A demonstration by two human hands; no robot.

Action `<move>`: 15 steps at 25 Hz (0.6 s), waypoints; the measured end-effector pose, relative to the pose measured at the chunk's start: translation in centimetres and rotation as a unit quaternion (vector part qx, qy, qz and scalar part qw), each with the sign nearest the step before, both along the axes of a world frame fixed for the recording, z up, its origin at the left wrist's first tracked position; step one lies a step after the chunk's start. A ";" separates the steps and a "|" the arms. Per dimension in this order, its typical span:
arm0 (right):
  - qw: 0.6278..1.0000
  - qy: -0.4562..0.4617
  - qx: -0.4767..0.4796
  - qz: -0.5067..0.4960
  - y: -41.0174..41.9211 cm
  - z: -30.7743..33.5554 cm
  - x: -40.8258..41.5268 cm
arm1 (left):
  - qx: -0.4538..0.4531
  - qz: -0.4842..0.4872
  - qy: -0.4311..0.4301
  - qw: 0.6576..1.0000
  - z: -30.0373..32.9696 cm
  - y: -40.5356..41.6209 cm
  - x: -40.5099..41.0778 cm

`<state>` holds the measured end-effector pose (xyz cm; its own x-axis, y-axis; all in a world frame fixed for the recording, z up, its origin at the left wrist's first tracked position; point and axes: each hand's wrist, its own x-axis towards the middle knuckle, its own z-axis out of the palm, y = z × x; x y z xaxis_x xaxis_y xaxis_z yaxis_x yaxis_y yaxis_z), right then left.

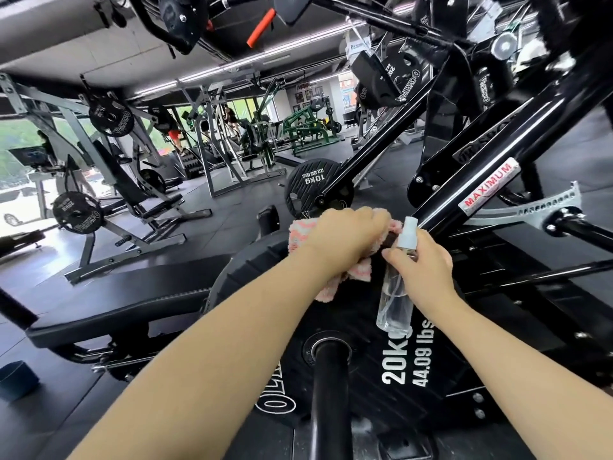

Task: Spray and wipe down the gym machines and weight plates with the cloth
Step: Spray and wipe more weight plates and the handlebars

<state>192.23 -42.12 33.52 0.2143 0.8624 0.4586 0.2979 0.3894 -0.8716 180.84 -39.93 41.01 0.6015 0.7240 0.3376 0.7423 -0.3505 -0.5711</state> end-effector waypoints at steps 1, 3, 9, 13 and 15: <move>1.000 -0.008 0.009 -0.005 0.2 -0.3 0.1 | 0.001 0.002 -0.019 1.000 0.1 0.1 -0.8; 1.000 -0.004 0.021 0.000 0.4 -0.6 0.3 | 0.001 0.030 -0.049 0.998 0.3 0.1 -3.3; 0.999 0.019 0.039 0.011 0.7 -0.9 0.4 | -0.047 0.117 -0.285 0.950 -0.8 -1.6 -11.3; 0.999 0.024 0.027 0.017 0.9 -1.1 0.5 | -0.033 0.082 -0.336 0.938 -1.7 -2.0 -12.2; 0.999 0.035 0.027 0.025 1.1 -1.3 0.6 | -0.028 0.081 -0.355 0.931 -2.4 -2.4 -13.5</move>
